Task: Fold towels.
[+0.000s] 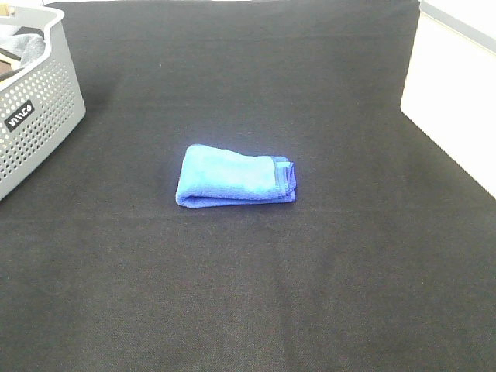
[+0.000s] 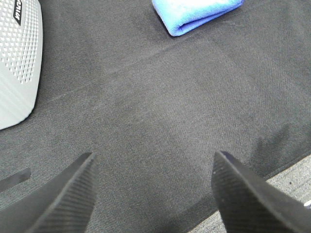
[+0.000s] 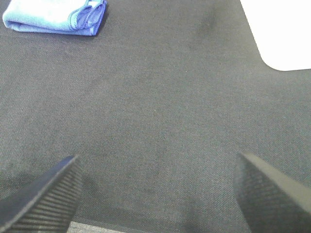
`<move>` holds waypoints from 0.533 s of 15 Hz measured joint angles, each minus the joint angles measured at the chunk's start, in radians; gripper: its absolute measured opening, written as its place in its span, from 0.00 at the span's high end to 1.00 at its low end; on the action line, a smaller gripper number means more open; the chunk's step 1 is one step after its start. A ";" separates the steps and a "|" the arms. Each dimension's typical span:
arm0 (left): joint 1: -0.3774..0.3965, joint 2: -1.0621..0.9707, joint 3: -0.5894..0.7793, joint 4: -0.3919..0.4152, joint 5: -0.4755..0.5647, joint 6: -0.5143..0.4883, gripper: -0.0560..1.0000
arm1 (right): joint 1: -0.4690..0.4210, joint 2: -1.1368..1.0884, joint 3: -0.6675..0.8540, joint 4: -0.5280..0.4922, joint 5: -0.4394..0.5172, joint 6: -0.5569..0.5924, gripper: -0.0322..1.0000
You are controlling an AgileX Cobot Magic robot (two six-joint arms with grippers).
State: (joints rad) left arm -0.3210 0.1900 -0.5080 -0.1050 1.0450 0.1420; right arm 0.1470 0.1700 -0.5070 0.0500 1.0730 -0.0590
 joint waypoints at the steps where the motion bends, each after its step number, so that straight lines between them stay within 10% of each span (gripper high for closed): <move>1: 0.000 0.000 0.000 0.000 0.000 0.000 0.34 | 0.000 0.000 0.000 0.000 0.000 0.000 0.19; 8: 0.000 0.000 0.000 -0.043 0.003 0.046 0.34 | 0.000 0.000 0.000 0.003 0.000 0.000 0.19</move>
State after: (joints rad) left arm -0.3210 0.1900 -0.5080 -0.1480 1.0480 0.1880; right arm 0.1470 0.1700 -0.5070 0.0530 1.0730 -0.0590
